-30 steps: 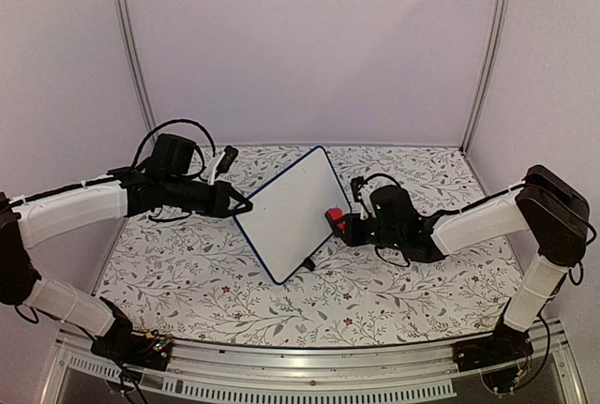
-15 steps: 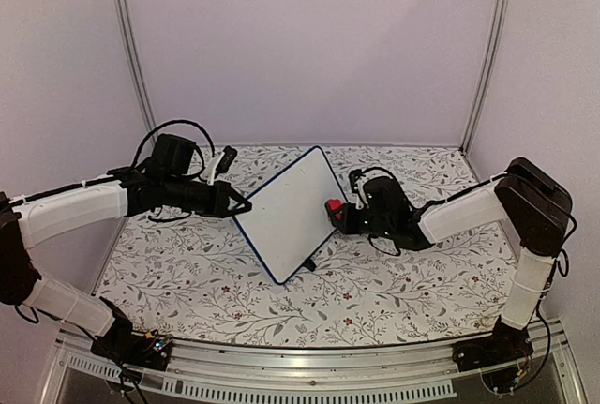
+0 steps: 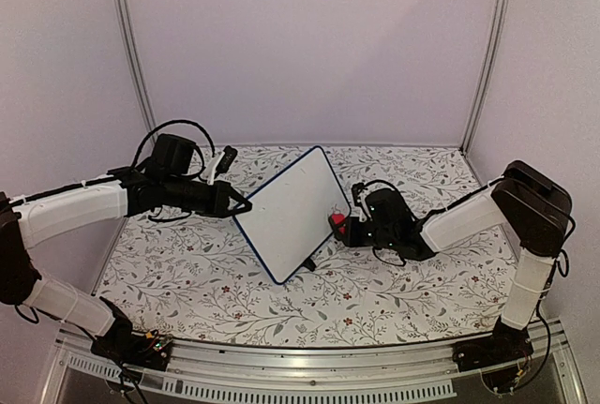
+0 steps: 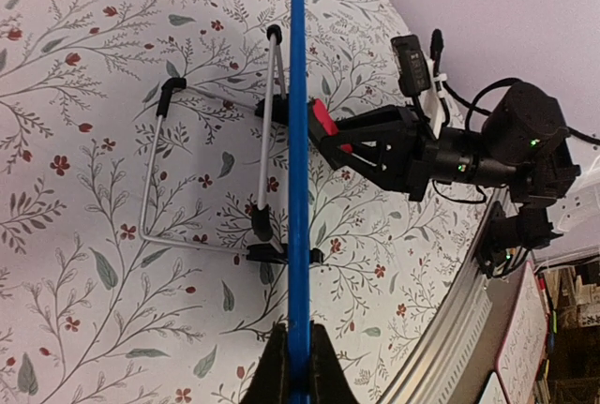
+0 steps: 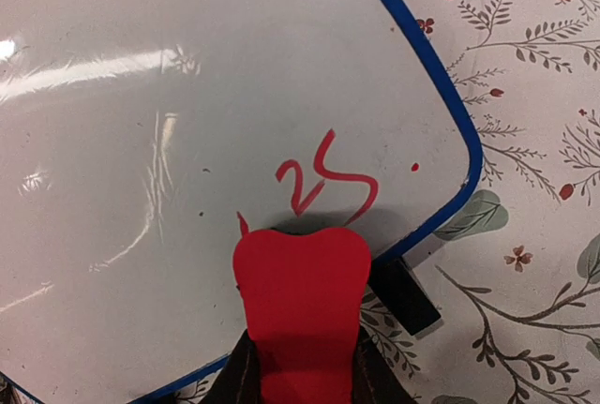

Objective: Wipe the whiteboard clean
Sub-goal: Erase the whiteboard on the whiteboard stand.

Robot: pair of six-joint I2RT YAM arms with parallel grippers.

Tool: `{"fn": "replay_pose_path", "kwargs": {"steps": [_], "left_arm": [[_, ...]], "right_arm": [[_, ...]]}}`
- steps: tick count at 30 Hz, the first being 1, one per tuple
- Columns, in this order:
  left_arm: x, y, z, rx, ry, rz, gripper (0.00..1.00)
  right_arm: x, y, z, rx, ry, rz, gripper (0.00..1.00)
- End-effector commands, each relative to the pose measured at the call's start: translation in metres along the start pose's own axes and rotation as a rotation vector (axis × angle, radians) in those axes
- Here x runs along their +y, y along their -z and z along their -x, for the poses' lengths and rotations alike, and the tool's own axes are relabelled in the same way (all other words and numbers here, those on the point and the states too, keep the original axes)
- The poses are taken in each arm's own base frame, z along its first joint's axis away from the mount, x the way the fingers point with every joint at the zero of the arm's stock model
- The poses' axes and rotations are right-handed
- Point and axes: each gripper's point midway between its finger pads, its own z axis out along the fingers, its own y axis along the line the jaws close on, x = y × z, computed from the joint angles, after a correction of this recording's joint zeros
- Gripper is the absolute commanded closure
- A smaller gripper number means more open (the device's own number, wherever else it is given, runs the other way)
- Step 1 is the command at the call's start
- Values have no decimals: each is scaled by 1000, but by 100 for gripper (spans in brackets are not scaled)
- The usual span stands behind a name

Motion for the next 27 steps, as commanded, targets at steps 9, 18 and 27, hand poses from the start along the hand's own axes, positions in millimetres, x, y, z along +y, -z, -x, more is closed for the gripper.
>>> {"fn": "replay_pose_path", "kwargs": {"steps": [9,18,27], "left_arm": [[-13,2,12,-33,-44,-53,100],[-13,2,11,-33,-44,-54,100],[-13,2,12,-34,-45,-52,100]], "right_arm": [[36,8,-39,122,53,140,86],[37,36,12,-27,14,133,86],[0,29,59,-126,-104,22,86]]}}
